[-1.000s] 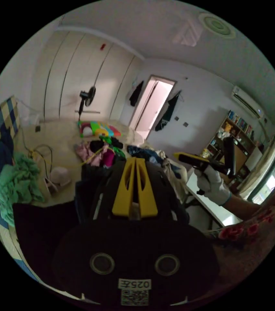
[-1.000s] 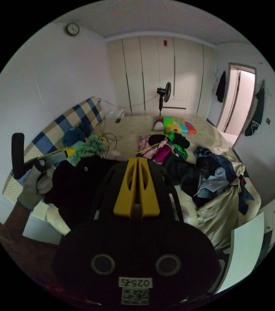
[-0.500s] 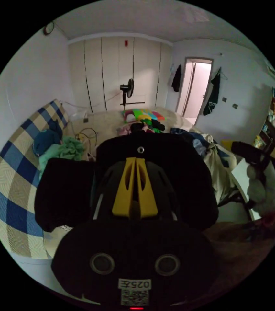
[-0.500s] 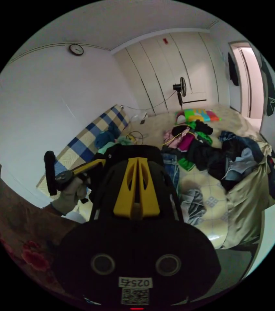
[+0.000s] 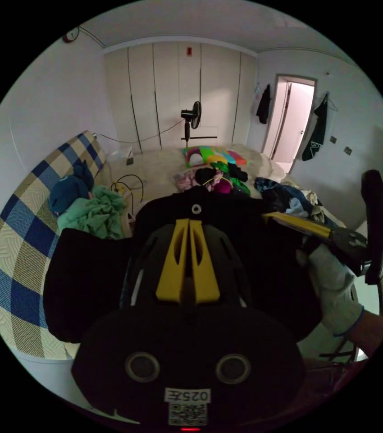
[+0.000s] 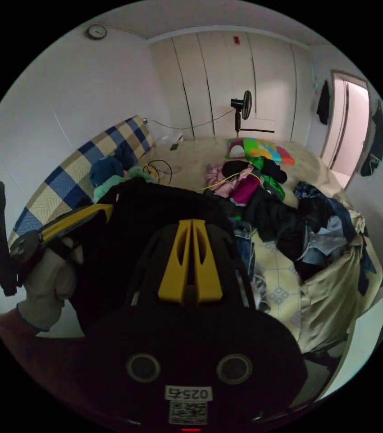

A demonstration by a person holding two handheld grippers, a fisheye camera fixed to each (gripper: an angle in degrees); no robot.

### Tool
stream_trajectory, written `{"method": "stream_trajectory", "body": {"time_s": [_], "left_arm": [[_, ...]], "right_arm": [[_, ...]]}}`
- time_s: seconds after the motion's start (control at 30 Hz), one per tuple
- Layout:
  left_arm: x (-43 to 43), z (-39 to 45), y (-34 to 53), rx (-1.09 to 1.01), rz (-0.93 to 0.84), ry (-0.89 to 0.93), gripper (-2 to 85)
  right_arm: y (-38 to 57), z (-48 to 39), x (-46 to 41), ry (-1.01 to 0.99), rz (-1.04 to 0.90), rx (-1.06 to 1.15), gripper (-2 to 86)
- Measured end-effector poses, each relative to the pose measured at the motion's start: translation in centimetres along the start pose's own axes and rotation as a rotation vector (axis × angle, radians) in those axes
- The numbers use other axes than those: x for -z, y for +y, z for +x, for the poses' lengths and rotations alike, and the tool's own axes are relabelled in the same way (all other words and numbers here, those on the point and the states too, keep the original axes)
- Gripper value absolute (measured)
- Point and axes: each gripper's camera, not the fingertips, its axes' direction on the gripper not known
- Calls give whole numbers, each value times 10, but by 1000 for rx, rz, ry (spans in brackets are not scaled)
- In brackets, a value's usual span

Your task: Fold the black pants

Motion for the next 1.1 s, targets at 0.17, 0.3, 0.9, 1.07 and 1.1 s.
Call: {"method": "stream_trajectory", "body": {"time_s": [0.17, 0.3, 0.9, 1.07, 1.1], "left_arm": [[-13, -6, -34, 11, -16, -108, -9], [-34, 27, -56, -89, -21, -369, -9], [-12, 45, -173, -156, -24, -286, -9], [24, 29, -257, -260, -26, -122, -9], [35, 17, -294, -302, 38, -101, -9]], "right_arm": [[-45, -24, -6, 116, -22, 146, -10], [-66, -6, 19, 61, -40, 144, -10], [185, 72, -18, 260, -460, -273, -9], [207, 88, -4, 224, -410, -254, -9], [212, 93, 3, 206, -406, -226, -9]]}}
